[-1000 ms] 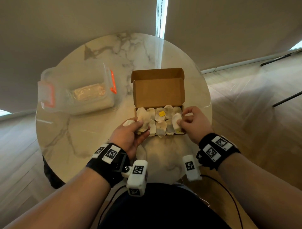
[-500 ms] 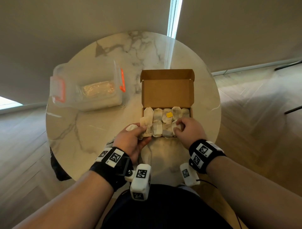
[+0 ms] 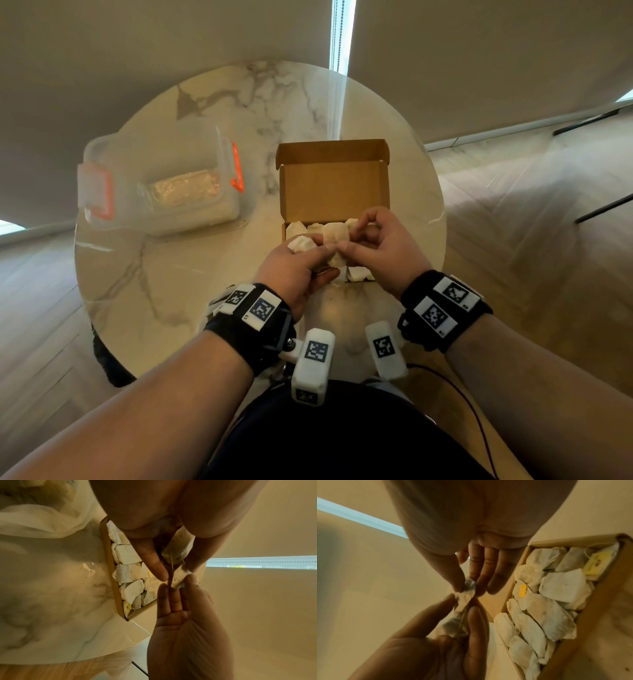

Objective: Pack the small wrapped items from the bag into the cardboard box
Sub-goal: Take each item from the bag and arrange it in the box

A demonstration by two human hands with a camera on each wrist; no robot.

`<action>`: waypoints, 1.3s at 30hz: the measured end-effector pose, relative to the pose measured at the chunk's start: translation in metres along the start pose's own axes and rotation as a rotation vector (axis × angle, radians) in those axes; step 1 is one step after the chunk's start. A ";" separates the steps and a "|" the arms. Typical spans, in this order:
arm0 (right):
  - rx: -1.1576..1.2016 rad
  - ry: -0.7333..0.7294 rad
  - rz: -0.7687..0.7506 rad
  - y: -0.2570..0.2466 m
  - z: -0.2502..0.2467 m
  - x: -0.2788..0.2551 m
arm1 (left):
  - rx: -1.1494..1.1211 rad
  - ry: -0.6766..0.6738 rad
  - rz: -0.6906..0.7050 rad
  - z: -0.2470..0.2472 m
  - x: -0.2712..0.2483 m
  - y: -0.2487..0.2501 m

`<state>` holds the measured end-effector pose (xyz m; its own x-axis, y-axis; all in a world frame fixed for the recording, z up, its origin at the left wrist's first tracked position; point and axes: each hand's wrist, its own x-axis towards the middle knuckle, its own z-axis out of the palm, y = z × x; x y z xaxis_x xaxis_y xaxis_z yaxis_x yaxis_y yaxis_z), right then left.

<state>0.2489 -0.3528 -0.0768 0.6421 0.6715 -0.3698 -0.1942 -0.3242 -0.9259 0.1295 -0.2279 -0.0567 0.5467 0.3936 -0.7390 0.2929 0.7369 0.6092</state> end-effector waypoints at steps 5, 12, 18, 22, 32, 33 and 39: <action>-0.113 0.125 -0.047 0.002 -0.019 -0.001 | 0.024 0.013 -0.025 0.001 0.003 0.001; -0.258 0.229 0.037 0.036 -0.053 -0.003 | 0.033 0.057 -0.040 -0.015 0.004 -0.007; -0.183 0.261 0.063 0.040 -0.060 -0.007 | -0.077 0.245 0.007 -0.040 0.009 -0.002; -0.307 0.269 0.065 0.046 -0.065 -0.004 | -0.163 0.377 0.059 -0.066 0.013 0.010; -0.780 0.112 0.013 0.070 -0.044 0.003 | -0.262 0.205 0.062 -0.062 -0.001 0.008; -0.822 0.109 -0.018 0.073 -0.044 0.005 | -0.255 0.180 0.049 -0.057 -0.002 0.006; -1.036 0.075 -0.048 0.088 -0.045 0.012 | -0.036 0.073 0.037 -0.027 -0.003 -0.005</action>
<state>0.2732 -0.4033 -0.1588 0.6835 0.6671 -0.2962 0.5420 -0.7357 -0.4062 0.1053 -0.2184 -0.0653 0.4976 0.4590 -0.7360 0.2448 0.7397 0.6268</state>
